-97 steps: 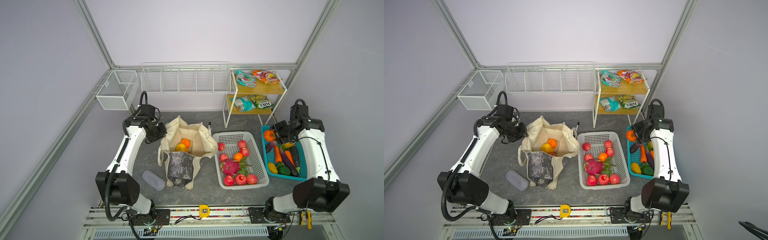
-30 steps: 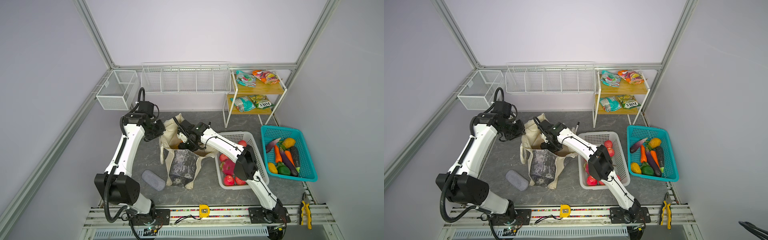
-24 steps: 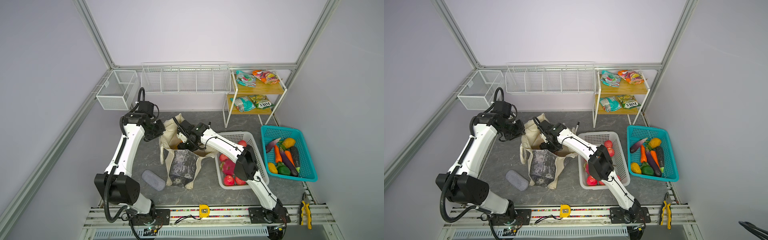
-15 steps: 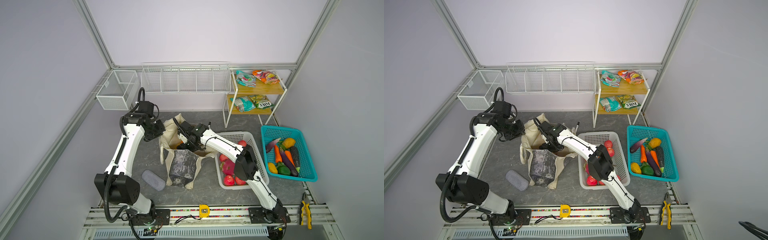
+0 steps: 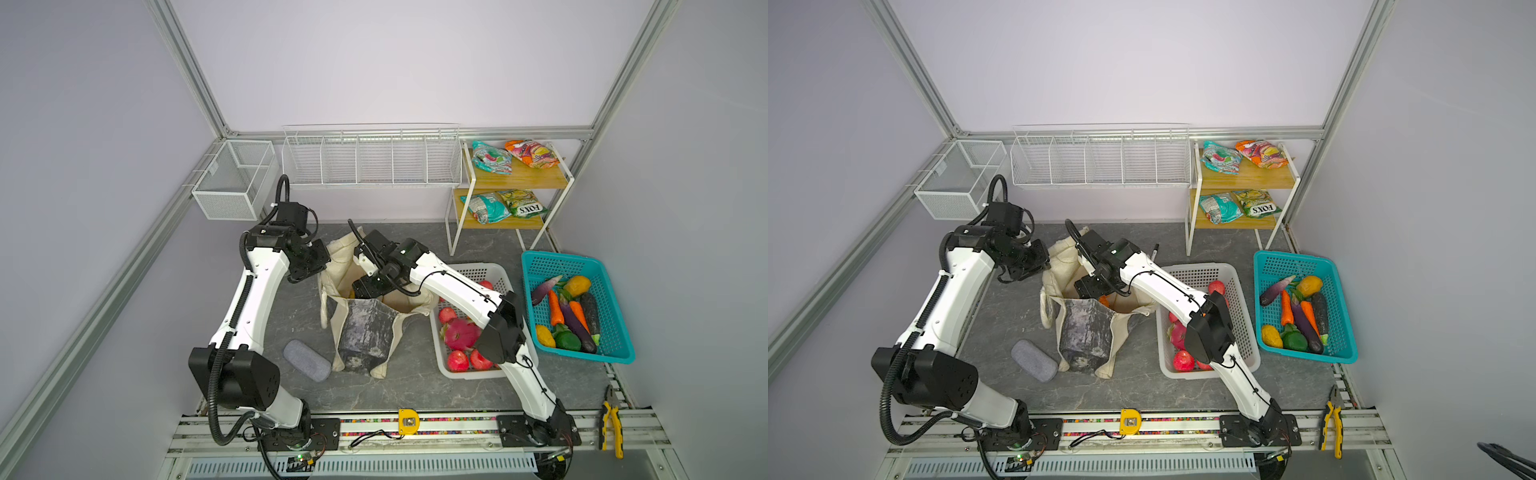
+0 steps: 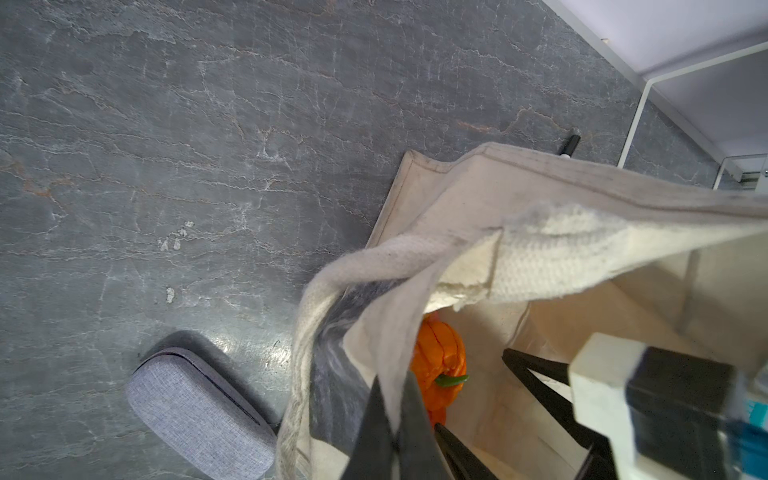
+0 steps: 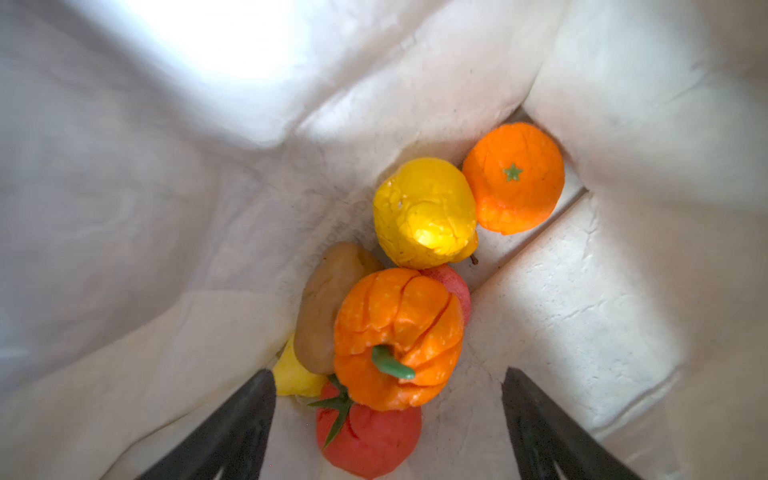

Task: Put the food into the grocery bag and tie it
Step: 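Raise the right gripper out of the bag toward the snack shelf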

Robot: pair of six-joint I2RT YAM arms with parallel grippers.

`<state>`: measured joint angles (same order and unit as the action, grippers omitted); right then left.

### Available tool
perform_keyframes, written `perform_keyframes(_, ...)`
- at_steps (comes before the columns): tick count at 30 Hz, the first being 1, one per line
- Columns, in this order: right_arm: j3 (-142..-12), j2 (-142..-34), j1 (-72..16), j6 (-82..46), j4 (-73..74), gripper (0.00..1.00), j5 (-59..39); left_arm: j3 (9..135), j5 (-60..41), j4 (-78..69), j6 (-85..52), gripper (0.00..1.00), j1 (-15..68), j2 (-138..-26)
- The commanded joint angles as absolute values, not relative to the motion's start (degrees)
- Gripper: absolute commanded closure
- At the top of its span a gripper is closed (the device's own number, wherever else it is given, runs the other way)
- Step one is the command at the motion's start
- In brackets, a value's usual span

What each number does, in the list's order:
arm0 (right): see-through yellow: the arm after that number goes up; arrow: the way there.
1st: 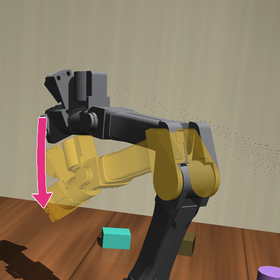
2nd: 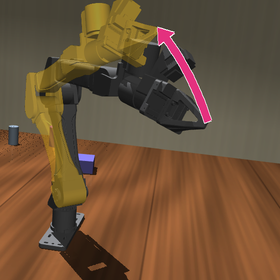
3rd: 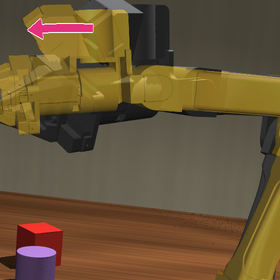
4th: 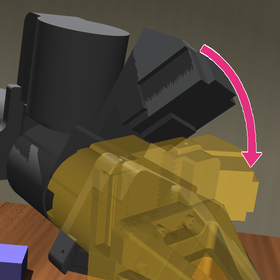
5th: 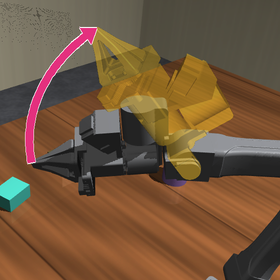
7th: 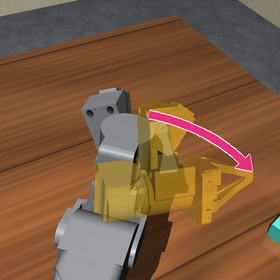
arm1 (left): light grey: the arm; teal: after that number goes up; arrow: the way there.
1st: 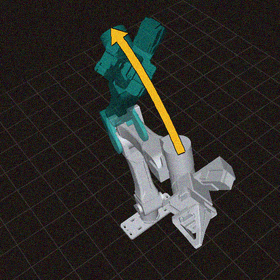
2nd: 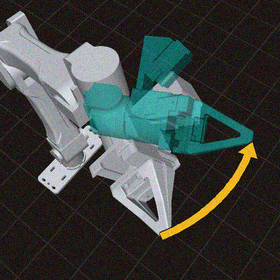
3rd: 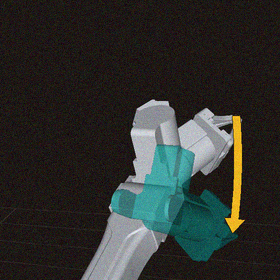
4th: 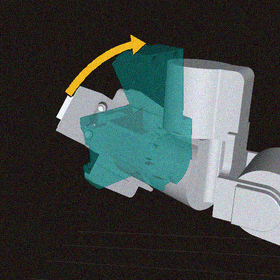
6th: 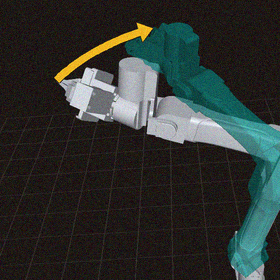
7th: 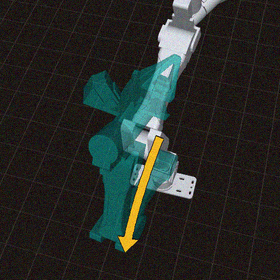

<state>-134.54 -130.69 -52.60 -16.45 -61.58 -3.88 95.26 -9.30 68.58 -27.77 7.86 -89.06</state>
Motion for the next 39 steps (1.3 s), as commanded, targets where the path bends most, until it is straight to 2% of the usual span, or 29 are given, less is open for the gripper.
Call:
perform_keyframes(1, -136.3, -127.7, -52.2, -15.0, -61.9, 0.12, -3.5, 94.9, -9.1, 66.8, -28.3, 1.00, 7.4, -88.8)
perform_keyframes(22, -137.8, -116.4, -49.8, -14.2, -57.7, 0.12, -2.1, 95.7, -9.1, 67.1, -28.3, 1.00, 7.5, -89.5)
perform_keyframes(29, -131.0, -108.6, -48.8, -12.8, -51.0, 0.12, -0.6, 95.9, -9.2, 66.9, -28.3, 1.00, 7.4, -89.5)
perform_keyframes(39, -118.7, -95.6, -44.5, -15.9, -42.5, 0.12, 12.6, 95.0, -9.9, 66.4, -27.6, 1.00, 7.4, -89.4)
